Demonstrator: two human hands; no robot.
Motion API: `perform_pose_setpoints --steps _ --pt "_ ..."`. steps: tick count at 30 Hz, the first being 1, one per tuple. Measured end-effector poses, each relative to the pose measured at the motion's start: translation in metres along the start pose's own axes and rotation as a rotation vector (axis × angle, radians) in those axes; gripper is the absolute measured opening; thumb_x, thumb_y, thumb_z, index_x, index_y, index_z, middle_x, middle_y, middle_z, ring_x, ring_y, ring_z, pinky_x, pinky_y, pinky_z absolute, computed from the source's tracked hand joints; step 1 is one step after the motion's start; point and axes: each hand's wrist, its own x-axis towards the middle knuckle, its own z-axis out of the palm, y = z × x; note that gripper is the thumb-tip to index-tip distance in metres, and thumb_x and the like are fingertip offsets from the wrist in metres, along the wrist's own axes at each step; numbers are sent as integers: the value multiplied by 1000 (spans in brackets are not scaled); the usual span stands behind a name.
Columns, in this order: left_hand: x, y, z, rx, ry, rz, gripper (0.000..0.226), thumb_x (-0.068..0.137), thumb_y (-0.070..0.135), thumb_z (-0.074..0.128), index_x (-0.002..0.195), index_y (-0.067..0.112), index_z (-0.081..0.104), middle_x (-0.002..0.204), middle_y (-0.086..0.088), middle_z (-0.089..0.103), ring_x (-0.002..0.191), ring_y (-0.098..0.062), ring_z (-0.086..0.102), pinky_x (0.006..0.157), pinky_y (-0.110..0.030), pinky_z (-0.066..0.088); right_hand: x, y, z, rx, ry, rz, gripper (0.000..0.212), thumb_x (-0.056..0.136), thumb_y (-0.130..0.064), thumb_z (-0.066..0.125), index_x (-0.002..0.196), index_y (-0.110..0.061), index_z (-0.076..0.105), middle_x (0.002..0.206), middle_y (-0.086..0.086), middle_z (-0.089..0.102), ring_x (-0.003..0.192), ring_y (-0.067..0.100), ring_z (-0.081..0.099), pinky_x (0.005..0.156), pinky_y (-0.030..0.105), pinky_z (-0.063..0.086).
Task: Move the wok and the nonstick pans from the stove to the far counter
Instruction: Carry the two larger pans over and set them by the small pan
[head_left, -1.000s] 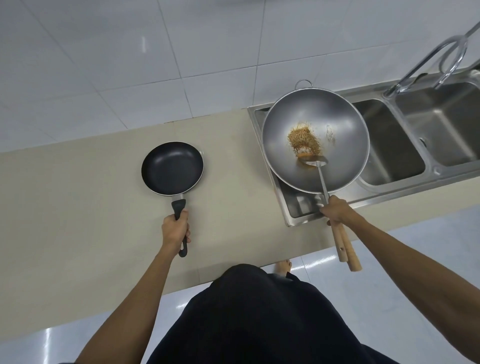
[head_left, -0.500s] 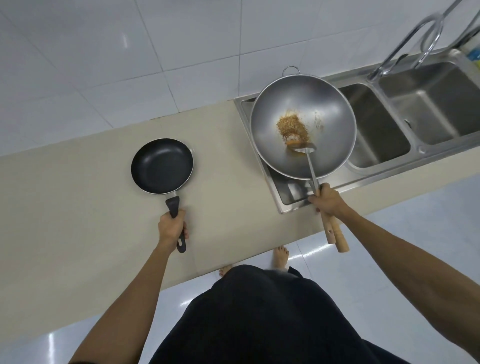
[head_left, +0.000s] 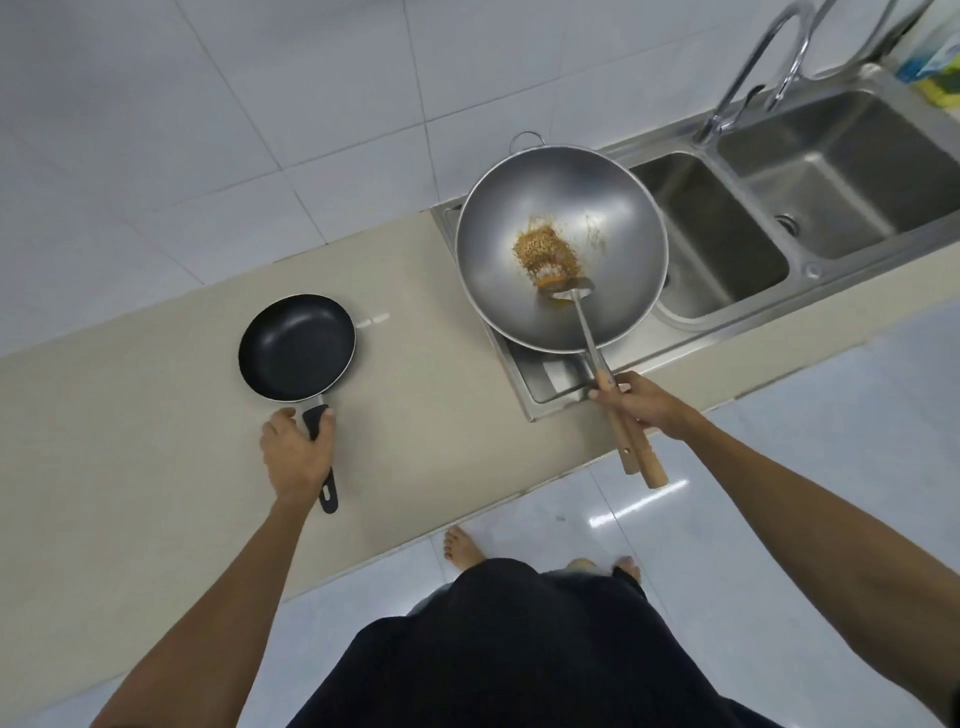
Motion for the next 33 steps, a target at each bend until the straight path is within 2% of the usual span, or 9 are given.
perform_pose_setpoints --steps 4,9,15,21,27,33 --pt "-23 41 13 102 6 116 54 93 39 65 116 -8 58 114 -31 61 112 -49 53 95 -56 44 -5 10 -24 69 -55 -7 74 90 -54 68 145 -13 41 135 20 59 115 37 62 97 50 53" --pt "-67 112 52 88 16 234 56 93 44 63 124 -2 59 125 -25 60 122 -42 51 105 -51 38 -16 41 -89 50 -31 -29 84 89 -61 65 151 -12 37 149 18 49 129 35 54 104 48 49" --pt "-111 205 116 86 -108 383 60 91 50 63 125 2 59 124 -18 63 121 -38 51 103 -51 41 -24 98 -178 -90 69 -30 92 85 -72 60 153 -13 37 158 15 42 140 36 44 113 47 39" --pt "-160 295 175 48 -248 478 68 89 58 62 130 4 56 127 -17 62 120 -35 53 100 -50 47 -34 151 -266 -124 130 -45 91 88 -70 57 153 -10 37 158 17 42 139 38 46 109 47 38" --pt "-183 395 235 87 -355 578 68 90 55 62 134 4 54 133 -19 59 124 -35 51 105 -48 43 -31 187 -350 -59 220 -48 91 89 -71 55 154 -10 36 161 17 39 144 38 40 114 51 35" --pt "-192 493 306 75 -482 657 69 90 47 67 139 1 50 140 -19 55 130 -34 49 109 -47 40 -13 208 -429 -76 322 -63 87 92 -70 50 153 -10 38 157 18 45 139 38 46 113 51 39"
